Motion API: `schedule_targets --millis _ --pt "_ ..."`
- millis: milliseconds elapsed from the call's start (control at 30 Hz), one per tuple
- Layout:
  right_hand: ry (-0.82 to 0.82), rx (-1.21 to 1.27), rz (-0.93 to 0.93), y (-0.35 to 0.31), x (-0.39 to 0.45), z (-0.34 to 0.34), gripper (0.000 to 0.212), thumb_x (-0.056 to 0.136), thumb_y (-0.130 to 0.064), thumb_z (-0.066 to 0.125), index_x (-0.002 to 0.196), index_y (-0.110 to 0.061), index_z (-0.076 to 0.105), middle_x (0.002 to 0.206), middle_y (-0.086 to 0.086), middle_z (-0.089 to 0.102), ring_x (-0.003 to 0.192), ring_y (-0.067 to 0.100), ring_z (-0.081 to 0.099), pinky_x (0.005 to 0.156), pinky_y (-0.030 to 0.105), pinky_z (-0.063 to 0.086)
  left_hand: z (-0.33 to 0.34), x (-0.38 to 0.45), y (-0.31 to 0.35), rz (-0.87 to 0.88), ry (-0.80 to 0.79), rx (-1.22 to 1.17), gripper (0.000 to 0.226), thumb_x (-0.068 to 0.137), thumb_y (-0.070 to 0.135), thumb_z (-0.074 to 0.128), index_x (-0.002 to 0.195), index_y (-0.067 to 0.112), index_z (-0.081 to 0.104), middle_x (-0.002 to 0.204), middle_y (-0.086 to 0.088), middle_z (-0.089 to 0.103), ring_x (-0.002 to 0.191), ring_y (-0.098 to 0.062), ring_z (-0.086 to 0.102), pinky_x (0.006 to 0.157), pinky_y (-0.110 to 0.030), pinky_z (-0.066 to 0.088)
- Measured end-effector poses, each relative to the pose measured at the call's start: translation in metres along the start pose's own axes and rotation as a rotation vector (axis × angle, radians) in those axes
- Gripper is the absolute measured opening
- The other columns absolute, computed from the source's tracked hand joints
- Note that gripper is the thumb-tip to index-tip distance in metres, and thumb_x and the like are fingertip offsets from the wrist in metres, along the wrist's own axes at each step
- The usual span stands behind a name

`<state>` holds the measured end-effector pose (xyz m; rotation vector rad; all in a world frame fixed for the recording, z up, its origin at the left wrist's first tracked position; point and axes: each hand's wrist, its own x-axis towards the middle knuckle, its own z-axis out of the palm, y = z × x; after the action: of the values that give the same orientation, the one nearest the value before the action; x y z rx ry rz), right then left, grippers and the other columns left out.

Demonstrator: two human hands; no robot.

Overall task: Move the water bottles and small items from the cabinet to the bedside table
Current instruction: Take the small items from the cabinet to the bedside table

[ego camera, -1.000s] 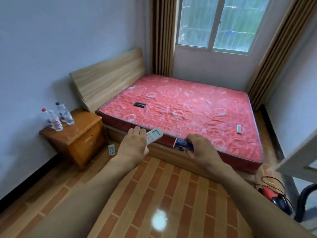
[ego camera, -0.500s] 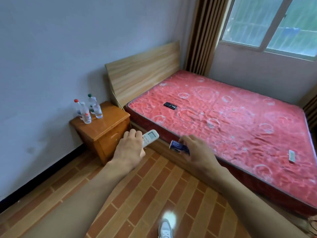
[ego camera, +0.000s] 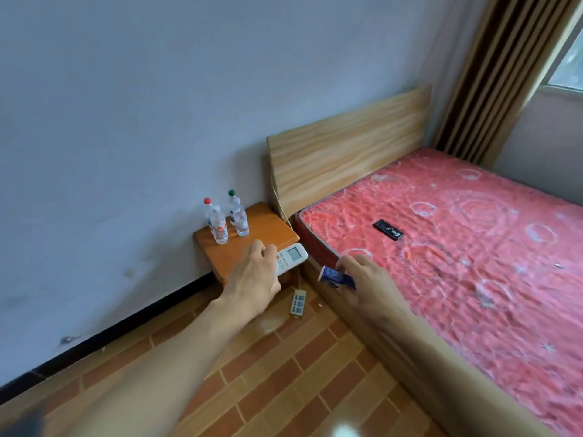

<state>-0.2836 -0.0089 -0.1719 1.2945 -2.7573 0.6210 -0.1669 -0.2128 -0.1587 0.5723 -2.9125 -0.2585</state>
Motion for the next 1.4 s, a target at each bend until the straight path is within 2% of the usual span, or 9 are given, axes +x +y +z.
schedule_targets --millis 167,267,433,600,733,867,967,1200,1400 --pt "-0.071 0.018 -0.025 0.003 0.078 0.026 0.027 0.082 -0.022 0.063 0.105 -0.029 0.051 0.098 -0.005 0.055 0.084 0.019 0.055 0.067 0.034 0.048 0.025 0.052 -0.046 -0.088 -0.013 -0.033 0.04 0.088 0.02 0.067 0.123 0.014 0.049 0.116 -0.007 0.045 0.108 -0.025 0.05 0.093 -0.037 0.048" --pt "-0.108 0.028 -0.03 0.001 0.126 0.04 0.027 0.081 -0.021 0.061 0.105 -0.029 0.051 0.099 -0.005 0.056 0.082 0.019 0.056 0.067 0.036 0.048 0.042 0.086 -0.075 -0.13 -0.035 -0.078 0.04 0.088 0.021 0.068 0.121 0.015 0.047 0.116 -0.006 0.044 0.109 -0.024 0.048 0.09 -0.036 0.049" --pt "-0.17 0.014 -0.038 -0.013 0.213 0.058 0.026 0.08 -0.018 0.06 0.103 -0.027 0.053 0.095 -0.008 0.052 0.079 0.015 0.05 0.063 0.029 0.035 0.058 0.153 -0.121 -0.135 -0.061 -0.128 0.038 0.091 0.019 0.066 0.122 0.016 0.045 0.12 -0.006 0.045 0.109 -0.022 0.049 0.082 -0.03 0.048" --pt "-0.194 0.031 -0.017 -0.013 0.276 0.081 0.025 0.079 -0.018 0.06 0.103 -0.025 0.053 0.096 -0.004 0.056 0.079 0.016 0.055 0.066 0.032 0.046 0.07 0.211 -0.164 -0.163 -0.057 -0.149 0.042 0.089 0.021 0.068 0.124 0.015 0.046 0.122 -0.007 0.047 0.108 -0.022 0.051 0.082 -0.029 0.047" --pt "-0.229 0.028 -0.003 0.004 0.314 0.1 0.024 0.081 -0.021 0.06 0.103 -0.026 0.053 0.096 -0.005 0.055 0.078 0.014 0.053 0.062 0.027 0.041 0.09 0.246 -0.184 -0.184 -0.096 -0.165 0.042 0.088 0.024 0.069 0.122 0.016 0.046 0.121 -0.006 0.046 0.108 -0.021 0.051 0.077 -0.024 0.04" --pt "-0.245 0.053 0.002 0.037 0.364 0.12 0.024 0.078 -0.017 0.06 0.098 -0.027 0.051 0.091 -0.006 0.053 0.073 0.009 0.048 0.057 0.019 0.03 0.11 0.29 -0.196 -0.219 -0.104 -0.169 0.042 0.089 0.024 0.068 0.124 0.016 0.046 0.121 -0.006 0.047 0.107 -0.022 0.053 0.075 -0.026 0.043" --pt "-0.256 0.095 -0.02 0.067 0.41 0.141 0.023 0.077 -0.016 0.06 0.093 -0.028 0.048 0.088 -0.006 0.052 0.071 0.008 0.046 0.056 0.019 0.028 0.127 0.327 -0.203 -0.247 -0.104 -0.141 0.043 0.088 0.024 0.07 0.124 0.015 0.046 0.122 -0.005 0.047 0.106 -0.021 0.054 0.073 -0.024 0.041" --pt "-0.343 0.188 -0.078 0.128 0.513 0.196 0.021 0.078 -0.015 0.064 0.094 -0.023 0.053 0.089 -0.003 0.055 0.075 0.014 0.05 0.057 0.022 0.032 0.171 0.4 -0.205 -0.378 -0.179 -0.11 0.049 0.086 0.023 0.072 0.128 0.014 0.048 0.124 -0.005 0.046 0.11 -0.021 0.052 0.088 -0.031 0.05" --pt "-0.458 0.143 -0.136 0.135 0.575 0.246 0.025 0.072 -0.011 0.062 0.088 -0.024 0.05 0.082 -0.003 0.049 0.068 0.017 0.047 0.056 0.029 0.031 0.211 0.424 -0.228 -0.5 -0.234 -0.138 0.047 0.084 0.023 0.072 0.124 0.017 0.049 0.118 -0.001 0.045 0.109 -0.018 0.05 0.092 -0.033 0.052"
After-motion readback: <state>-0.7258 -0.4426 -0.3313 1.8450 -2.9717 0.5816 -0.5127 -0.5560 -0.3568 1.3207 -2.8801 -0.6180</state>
